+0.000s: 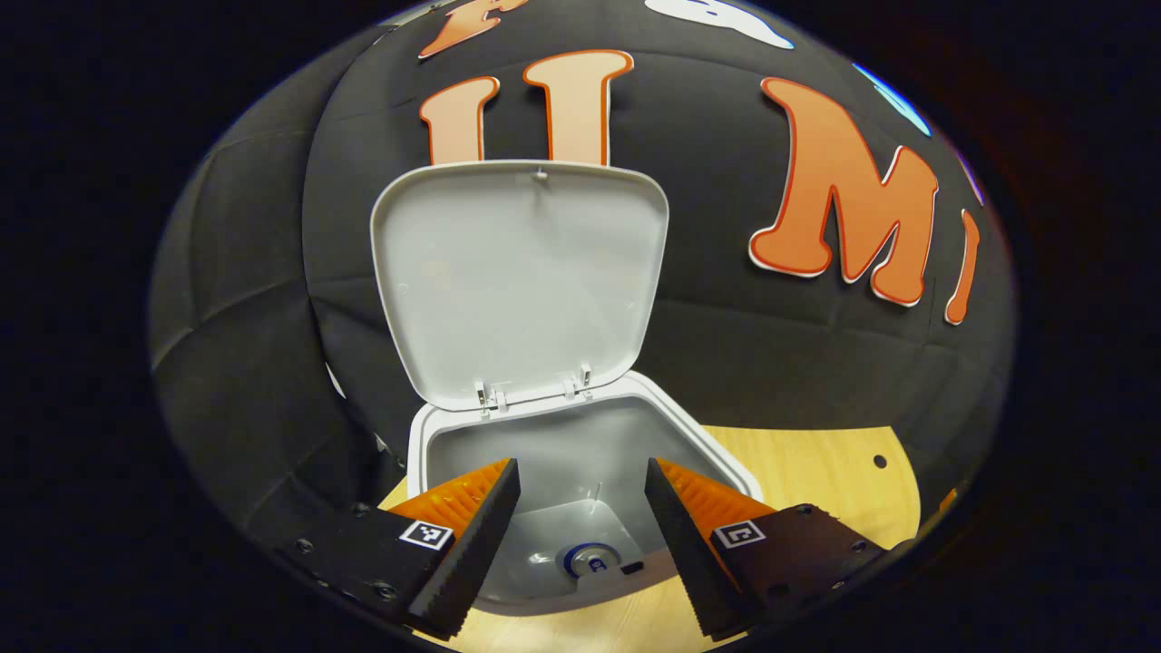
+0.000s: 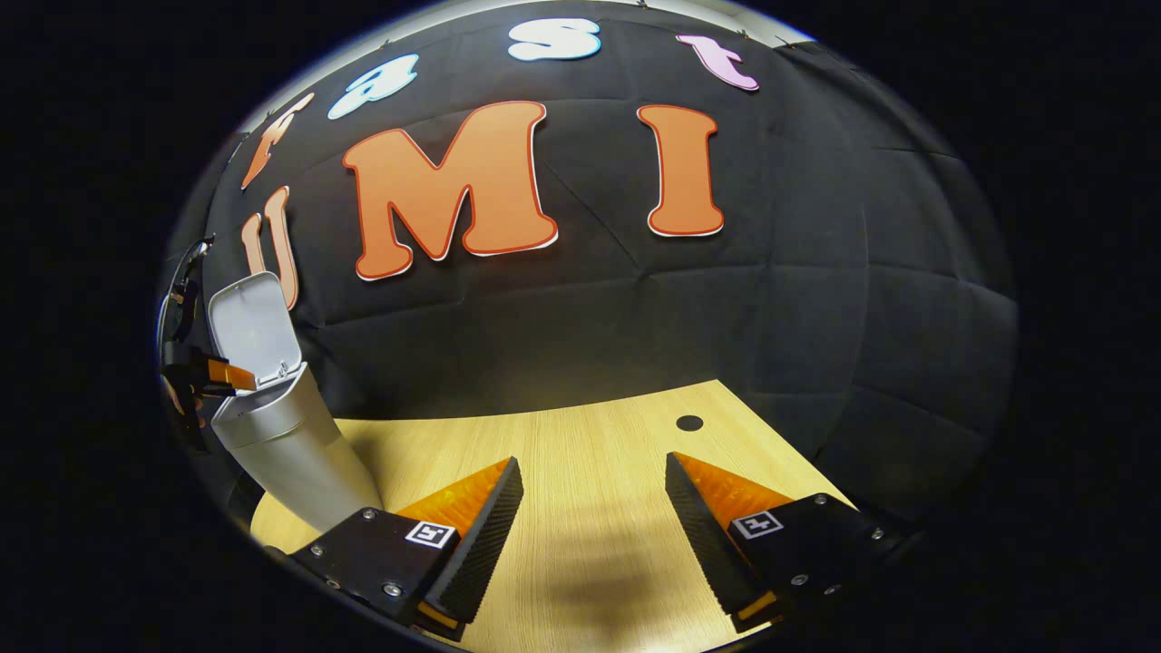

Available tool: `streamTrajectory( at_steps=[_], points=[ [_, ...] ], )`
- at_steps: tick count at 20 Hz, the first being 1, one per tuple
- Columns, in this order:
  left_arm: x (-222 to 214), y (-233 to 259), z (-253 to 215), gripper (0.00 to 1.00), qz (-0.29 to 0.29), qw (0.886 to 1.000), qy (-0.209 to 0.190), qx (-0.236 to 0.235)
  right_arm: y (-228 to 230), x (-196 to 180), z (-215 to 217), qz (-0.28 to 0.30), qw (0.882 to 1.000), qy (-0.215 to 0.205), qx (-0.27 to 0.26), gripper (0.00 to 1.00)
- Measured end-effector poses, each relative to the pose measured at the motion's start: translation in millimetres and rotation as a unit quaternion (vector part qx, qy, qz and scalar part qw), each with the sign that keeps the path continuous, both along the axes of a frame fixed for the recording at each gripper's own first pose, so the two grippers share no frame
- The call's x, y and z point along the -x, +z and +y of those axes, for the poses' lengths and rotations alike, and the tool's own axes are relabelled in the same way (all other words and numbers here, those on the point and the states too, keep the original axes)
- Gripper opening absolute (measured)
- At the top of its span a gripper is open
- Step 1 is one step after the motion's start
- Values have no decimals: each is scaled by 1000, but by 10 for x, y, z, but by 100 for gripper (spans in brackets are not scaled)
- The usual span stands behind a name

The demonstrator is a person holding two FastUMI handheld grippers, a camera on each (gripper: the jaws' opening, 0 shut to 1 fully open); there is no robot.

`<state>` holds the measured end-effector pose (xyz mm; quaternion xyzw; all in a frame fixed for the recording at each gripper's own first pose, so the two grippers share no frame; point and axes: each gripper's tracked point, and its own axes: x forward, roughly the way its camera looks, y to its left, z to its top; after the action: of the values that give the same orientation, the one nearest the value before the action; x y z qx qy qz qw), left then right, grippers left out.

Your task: Press the lid of the desktop garbage bin to open it, pick up the crumpled paper on the desktop and throw it into the bin, then pick up the pop can on the desktop and drop it into the bin, and finally close the garbage bin lid.

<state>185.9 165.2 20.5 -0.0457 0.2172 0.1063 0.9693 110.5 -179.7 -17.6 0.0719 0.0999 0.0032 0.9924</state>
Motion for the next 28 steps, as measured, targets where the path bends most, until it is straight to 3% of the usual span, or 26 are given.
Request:
streamTrajectory(
  at_steps=[6, 11, 16, 19, 22, 25, 28],
  points=[
    [-78, 1448, 72, 87, -153, 988, 11, 19, 38, -19, 56, -4, 1000, 9, -14, 95],
    [-656, 2239, 498, 90, -190, 980, 45, -24, 95, -23, 51, -13, 1000, 11, -25, 95],
    [-1190, 2164, 764, 90, -156, 981, 66, -97, 148, -26, -75, -21, 999, -2, -35, 95],
    [-1264, 1905, 840, 90, -144, 984, 80, -61, 108, -51, -147, -15, 999, -6, -38, 95],
    [-1209, 1612, 881, 91, -121, 988, 87, -40, 112, -75, -185, -14, 999, -6, -42, 95],
    [-1008, 1644, 822, 87, -140, 984, 79, -73, 113, -101, -169, -12, 999, -1, -42, 95],
    [-767, 1575, 628, 87, -149, 984, 72, -72, 103, -100, -115, -8, 999, 10, -46, 95]
  ],
)
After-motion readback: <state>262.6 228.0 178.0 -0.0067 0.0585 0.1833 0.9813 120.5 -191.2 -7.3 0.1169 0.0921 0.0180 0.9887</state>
